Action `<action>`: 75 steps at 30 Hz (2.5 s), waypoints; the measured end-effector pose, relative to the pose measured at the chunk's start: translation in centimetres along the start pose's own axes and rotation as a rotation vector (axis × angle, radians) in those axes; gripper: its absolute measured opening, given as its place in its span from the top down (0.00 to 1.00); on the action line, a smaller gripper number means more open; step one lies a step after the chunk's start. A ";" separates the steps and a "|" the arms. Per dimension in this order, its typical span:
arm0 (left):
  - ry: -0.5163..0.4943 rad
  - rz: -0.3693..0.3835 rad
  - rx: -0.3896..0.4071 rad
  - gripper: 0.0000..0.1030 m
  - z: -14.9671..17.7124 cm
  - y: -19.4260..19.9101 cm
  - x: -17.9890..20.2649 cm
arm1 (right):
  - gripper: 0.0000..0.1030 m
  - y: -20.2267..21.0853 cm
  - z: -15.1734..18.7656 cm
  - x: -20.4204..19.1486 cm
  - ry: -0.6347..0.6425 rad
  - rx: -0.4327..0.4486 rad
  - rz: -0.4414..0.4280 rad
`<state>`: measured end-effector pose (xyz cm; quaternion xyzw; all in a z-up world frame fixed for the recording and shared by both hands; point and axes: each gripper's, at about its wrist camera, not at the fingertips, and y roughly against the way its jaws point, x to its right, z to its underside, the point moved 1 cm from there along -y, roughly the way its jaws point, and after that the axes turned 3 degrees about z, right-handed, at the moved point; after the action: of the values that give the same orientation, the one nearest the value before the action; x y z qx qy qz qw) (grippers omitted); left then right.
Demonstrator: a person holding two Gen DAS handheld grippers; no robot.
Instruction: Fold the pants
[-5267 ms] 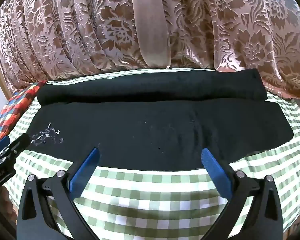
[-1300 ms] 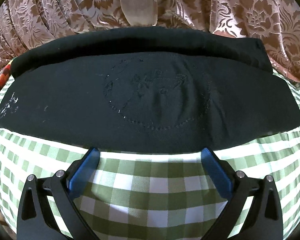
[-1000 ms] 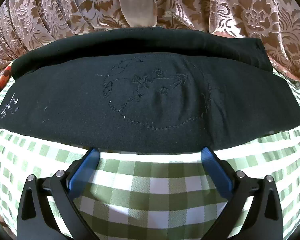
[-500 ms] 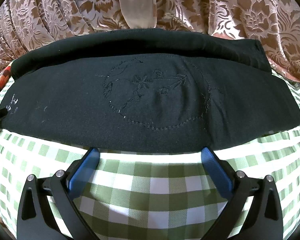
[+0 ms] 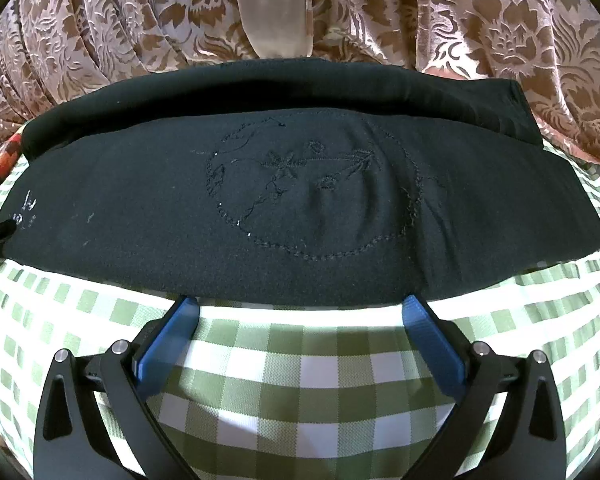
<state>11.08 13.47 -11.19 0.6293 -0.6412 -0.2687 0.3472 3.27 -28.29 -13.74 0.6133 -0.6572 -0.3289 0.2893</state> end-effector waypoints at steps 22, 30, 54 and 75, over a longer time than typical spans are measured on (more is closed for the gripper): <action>0.000 0.000 0.000 0.03 0.0 0.0 0.1 | 0.02 0.0 0.0 0.0 -0.010 0.008 -0.009; 0.000 0.000 0.000 0.03 0.0 0.0 0.1 | 0.02 0.0 -0.1 0.1 -0.011 0.009 -0.009; 0.002 -0.006 -0.005 0.03 0.0 -0.2 0.2 | 0.02 0.1 0.0 0.0 -0.009 0.009 -0.006; -0.063 0.113 0.001 0.03 5.5 8.4 9.7 | 0.02 5.9 -1.1 18.3 -0.581 -0.003 -0.292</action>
<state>1.87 3.81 -6.99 0.5834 -0.6866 -0.2678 0.3414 -0.95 -46.47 -8.81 0.5813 -0.6171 -0.5289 0.0404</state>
